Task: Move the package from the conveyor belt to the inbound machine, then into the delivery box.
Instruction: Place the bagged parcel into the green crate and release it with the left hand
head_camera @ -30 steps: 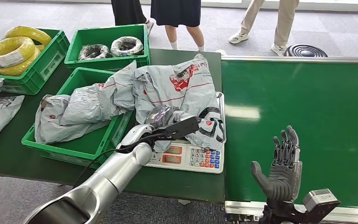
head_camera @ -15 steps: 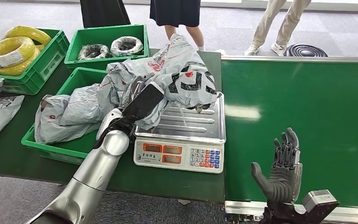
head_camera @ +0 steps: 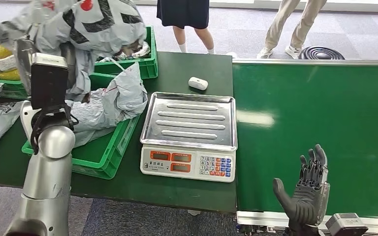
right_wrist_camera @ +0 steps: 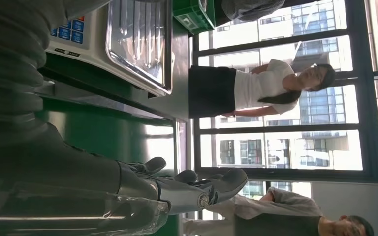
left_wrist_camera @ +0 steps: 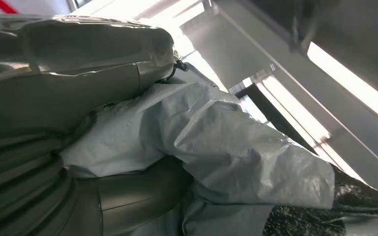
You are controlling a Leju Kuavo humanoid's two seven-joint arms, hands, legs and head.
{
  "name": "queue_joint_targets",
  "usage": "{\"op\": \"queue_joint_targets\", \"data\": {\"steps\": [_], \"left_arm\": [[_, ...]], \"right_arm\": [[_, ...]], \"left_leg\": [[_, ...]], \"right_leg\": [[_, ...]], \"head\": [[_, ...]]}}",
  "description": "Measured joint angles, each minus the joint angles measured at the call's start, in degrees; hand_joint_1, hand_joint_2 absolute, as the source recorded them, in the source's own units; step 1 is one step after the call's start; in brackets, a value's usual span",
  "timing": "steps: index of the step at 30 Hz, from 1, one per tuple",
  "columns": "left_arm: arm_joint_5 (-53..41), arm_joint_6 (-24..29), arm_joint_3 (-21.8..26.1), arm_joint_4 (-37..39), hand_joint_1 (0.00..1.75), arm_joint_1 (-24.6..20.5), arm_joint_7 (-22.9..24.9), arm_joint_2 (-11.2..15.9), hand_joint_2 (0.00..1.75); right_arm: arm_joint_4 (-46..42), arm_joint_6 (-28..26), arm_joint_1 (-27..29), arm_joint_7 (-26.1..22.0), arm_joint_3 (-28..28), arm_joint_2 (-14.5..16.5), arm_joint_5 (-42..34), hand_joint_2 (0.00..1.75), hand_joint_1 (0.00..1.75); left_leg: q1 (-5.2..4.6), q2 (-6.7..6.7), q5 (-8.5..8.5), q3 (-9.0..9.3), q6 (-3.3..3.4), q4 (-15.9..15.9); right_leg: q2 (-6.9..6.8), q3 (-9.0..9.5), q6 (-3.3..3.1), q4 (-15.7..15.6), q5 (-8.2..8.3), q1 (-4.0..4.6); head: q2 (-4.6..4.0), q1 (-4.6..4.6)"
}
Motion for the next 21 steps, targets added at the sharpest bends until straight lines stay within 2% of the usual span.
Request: {"op": "queue_joint_targets", "data": {"steps": [4,6,8,10,13,14,15,17,18,19,21], "left_arm": [[-3.54,1.20,6.10,4.46,1.75,-0.16,1.04,4.18,1.75],[-5.51,-1.76,7.99,7.33,1.75,-0.42,4.72,5.87,1.75],[-6.52,-7.04,9.44,12.15,1.75,-0.87,8.48,8.06,1.75],[-6.31,-10.17,10.57,16.71,1.75,-1.07,9.18,9.75,1.75],[-6.16,-10.57,11.05,18.58,1.75,-1.05,8.93,10.37,1.75],[-5.16,-12.22,11.54,20.51,1.56,-1.06,8.59,10.99,1.75],[-3.81,-14.24,12.06,22.61,1.23,-1.05,8.08,11.64,1.75],[0.04,-19.44,13.02,26.82,0.38,-0.87,6.36,12.87,1.75],[1.99,-21.43,13.03,27.20,0.13,-0.67,5.36,13.02,1.75],[4.14,-23.60,13.01,27.41,0.01,-0.44,4.40,13.20,1.75],[8.49,-27.58,12.91,27.48,0.00,0.13,3.13,13.69,1.75]], "right_arm": [[-0.38,-0.99,0.38,0.12,-0.27,-0.06,-0.01,1.75,0.00],[-0.46,-1.04,0.24,0.40,-0.32,-0.18,-0.02,1.75,0.00],[-0.46,-1.04,-0.11,0.89,-0.32,-0.41,-0.09,1.75,0.00],[-0.44,-1.04,-0.38,1.21,-0.33,-0.62,-0.19,1.75,0.00],[-0.42,-1.04,-0.45,1.29,-0.36,-0.72,-0.23,1.75,0.00],[-0.42,-1.16,-0.54,1.28,-0.42,-0.86,-0.26,1.75,0.00],[-0.42,-1.33,-0.63,1.28,-0.50,-1.02,-0.31,1.75,0.00],[-0.42,-1.75,-0.80,1.25,-0.73,-1.36,-0.59,1.75,0.00],[-0.42,-1.84,-0.80,1.22,-0.83,-1.47,-0.83,1.75,0.00],[-0.40,-1.88,-0.80,1.17,-0.95,-1.62,-1.13,1.75,0.00],[-0.33,-1.87,-0.82,1.08,-1.19,-1.97,-1.72,1.75,0.00]], "left_leg": [[0.01,0.03,0.04,0.02,-0.04,0.00],[0.01,-0.02,0.04,0.02,-0.04,0.00],[0.00,0.06,0.04,0.04,-0.04,0.00],[0.00,0.19,0.03,0.04,-0.04,0.00],[0.00,0.24,0.04,0.02,-0.04,0.00],[0.00,0.23,0.04,-0.01,-0.04,0.00],[0.00,0.22,0.03,-0.04,-0.04,0.01],[0.00,0.19,0.03,-0.11,-0.04,0.01],[0.00,0.19,0.03,-0.12,-0.05,0.01],[0.00,0.19,0.03,-0.13,-0.05,0.01],[0.00,0.19,0.03,-0.13,-0.05,0.01]], "right_leg": [[0.01,0.01,-0.02,0.03,0.01,0.01],[0.00,0.05,-0.01,0.03,0.00,0.01],[0.07,0.05,-0.03,0.04,0.02,0.00],[0.19,-0.02,-0.06,0.04,0.05,0.00],[0.24,-0.07,-0.07,0.04,0.07,0.01],[0.22,-0.08,-0.07,0.04,0.07,0.00],[0.21,-0.10,-0.07,0.04,0.07,0.00],[0.19,-0.15,-0.07,0.04,0.06,0.00],[0.19,-0.16,-0.07,0.04,0.06,0.00],[0.19,-0.17,-0.07,0.04,0.06,0.00],[0.20,-0.17,-0.07,0.04,0.06,0.00]], "head": [[0.00,0.01],[0.00,0.03],[0.00,0.01],[0.00,-0.01],[0.00,0.01],[0.00,0.02],[0.00,0.03],[0.00,0.03],[0.00,0.03],[0.00,0.03],[0.00,0.03]]}}
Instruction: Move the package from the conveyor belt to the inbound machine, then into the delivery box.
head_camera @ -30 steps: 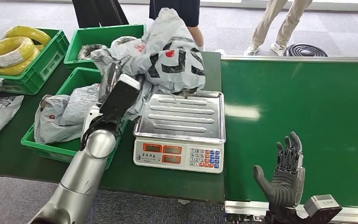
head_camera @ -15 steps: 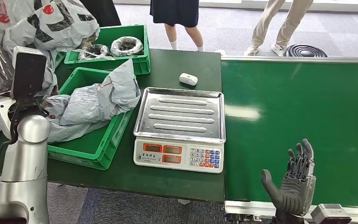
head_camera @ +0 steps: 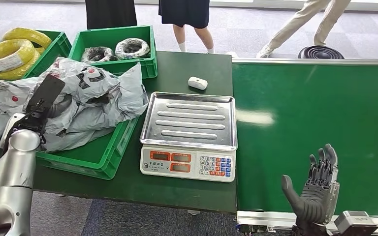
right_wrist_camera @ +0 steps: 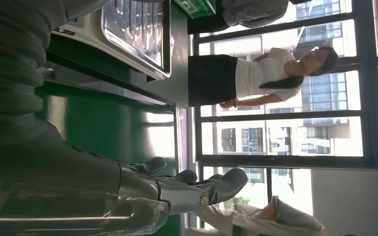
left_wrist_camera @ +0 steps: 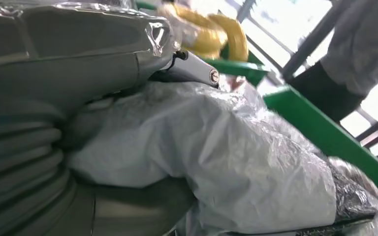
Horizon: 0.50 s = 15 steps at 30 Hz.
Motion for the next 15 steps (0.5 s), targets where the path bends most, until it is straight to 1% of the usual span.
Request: {"op": "queue_joint_targets", "data": {"steps": [2,4,10,15], "left_arm": [[3.25,-1.75,-0.10,-0.49,0.00,0.78,-0.21,0.55,1.75],[6.09,-1.90,-0.06,-1.71,0.00,1.72,-0.29,0.93,1.75],[13.94,2.86,1.01,-8.34,0.00,4.68,-2.56,1.06,1.75],[17.12,4.44,1.71,-12.39,0.00,5.93,-4.33,0.98,1.75]], "right_arm": [[0.07,0.01,-0.03,-0.05,-0.19,-0.23,-0.33,1.75,0.00],[0.09,0.04,-0.18,-0.02,-0.30,-0.29,-0.36,1.75,0.00],[0.10,0.32,-0.65,0.12,-0.45,-0.20,0.21,1.75,0.00],[0.10,0.62,-0.63,0.08,-0.57,-0.08,0.34,1.75,0.00]], "left_leg": [[0.00,0.00,0.00,0.00,0.00,0.00],[0.01,0.00,0.00,0.00,0.00,0.00],[0.01,0.00,0.00,0.00,0.00,0.00],[0.01,0.00,0.00,-0.01,0.00,0.00]], "right_leg": [[0.00,0.00,0.00,0.00,0.00,0.00],[0.00,0.00,0.00,0.00,0.00,0.01],[-0.01,-0.01,0.00,0.00,0.00,0.01],[-0.01,-0.01,0.00,0.00,0.00,0.01]], "head": [[0.00,-0.01],[0.00,-0.01],[0.00,-0.01],[0.00,0.01]]}}
